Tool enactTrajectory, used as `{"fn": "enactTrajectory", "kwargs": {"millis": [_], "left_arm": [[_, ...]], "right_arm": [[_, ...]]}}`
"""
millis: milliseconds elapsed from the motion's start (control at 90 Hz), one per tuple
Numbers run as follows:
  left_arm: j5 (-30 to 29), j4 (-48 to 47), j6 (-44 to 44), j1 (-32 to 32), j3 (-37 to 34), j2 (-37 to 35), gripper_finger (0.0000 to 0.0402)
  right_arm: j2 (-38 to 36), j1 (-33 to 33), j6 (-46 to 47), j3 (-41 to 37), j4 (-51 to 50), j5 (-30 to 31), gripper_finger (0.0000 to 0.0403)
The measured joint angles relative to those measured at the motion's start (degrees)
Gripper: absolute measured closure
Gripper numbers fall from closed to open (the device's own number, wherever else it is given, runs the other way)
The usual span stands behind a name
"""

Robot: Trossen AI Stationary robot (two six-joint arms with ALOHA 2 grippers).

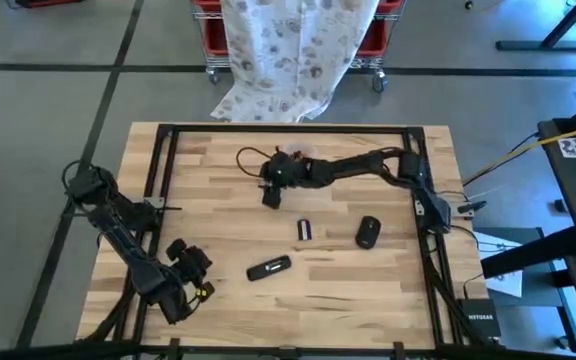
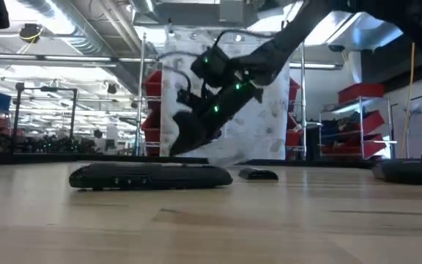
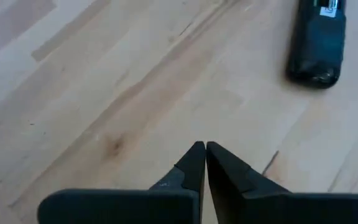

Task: Insert battery
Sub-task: Insert the white battery into the remote control

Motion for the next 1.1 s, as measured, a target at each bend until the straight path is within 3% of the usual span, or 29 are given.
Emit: {"fn": "enactTrajectory", "kwargs": {"millis": [289, 511, 722, 889, 1100], "left_arm": [[-0.01, 1.36, 0.63, -0.07, 0.00, 0.68, 0.0401], [0.42, 1.59, 0.65, -0.13, 0.00, 0.76, 0.0401], [0.01, 1.44, 0.85, -0.13, 0.00, 0.76, 0.0402], [-0.95, 1.48, 0.85, -0.09, 0.00, 0.76, 0.0402], [-1.11, 1.59, 0.85, -0.09, 0.00, 0.76, 0.0402]], "right_arm": [[-0.30, 0.13, -1.21, 0.03, -2.22, 1.63, 0.0274], [-2.24, 0.05, -2.43, 1.75, -6.08, 3.21, 0.0283], [-3.01, -2.41, -6.12, 12.76, -19.64, 18.13, 0.0283], [1.16, -5.91, -5.99, 22.91, -29.32, 15.73, 0.0293], [8.04, -5.39, -7.45, 31.84, -39.92, 15.89, 0.0357]]}}
